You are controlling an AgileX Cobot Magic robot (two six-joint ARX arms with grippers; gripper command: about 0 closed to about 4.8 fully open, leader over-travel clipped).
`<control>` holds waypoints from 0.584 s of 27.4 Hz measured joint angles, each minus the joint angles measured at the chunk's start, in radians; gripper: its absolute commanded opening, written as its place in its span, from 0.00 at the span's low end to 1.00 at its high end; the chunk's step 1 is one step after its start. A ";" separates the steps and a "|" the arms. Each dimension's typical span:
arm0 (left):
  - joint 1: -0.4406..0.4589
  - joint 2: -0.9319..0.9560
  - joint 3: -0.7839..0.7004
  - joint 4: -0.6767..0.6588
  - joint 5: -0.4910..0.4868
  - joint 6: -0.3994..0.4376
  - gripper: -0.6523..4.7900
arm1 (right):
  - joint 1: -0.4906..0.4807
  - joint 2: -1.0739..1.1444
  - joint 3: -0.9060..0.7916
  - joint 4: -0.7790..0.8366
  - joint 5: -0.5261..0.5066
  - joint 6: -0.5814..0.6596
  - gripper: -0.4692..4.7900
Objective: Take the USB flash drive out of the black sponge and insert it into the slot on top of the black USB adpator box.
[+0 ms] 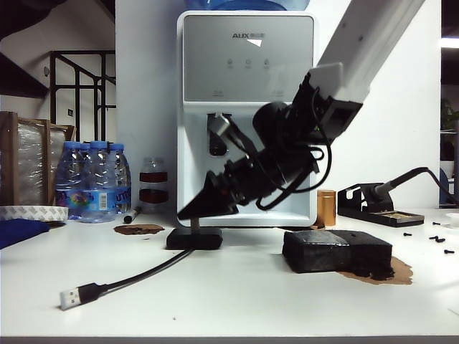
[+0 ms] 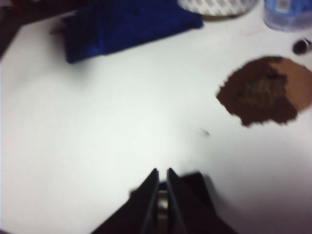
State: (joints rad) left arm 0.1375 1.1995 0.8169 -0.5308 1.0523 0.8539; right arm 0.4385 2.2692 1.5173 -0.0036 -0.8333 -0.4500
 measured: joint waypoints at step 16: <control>0.000 0.000 0.000 0.068 0.006 0.000 0.11 | -0.008 0.011 0.001 0.010 0.021 -0.093 0.08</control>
State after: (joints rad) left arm 0.1375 1.1999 0.8169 -0.4625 1.0580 0.8539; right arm 0.4301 2.2803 1.5185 0.0059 -0.8124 -0.5426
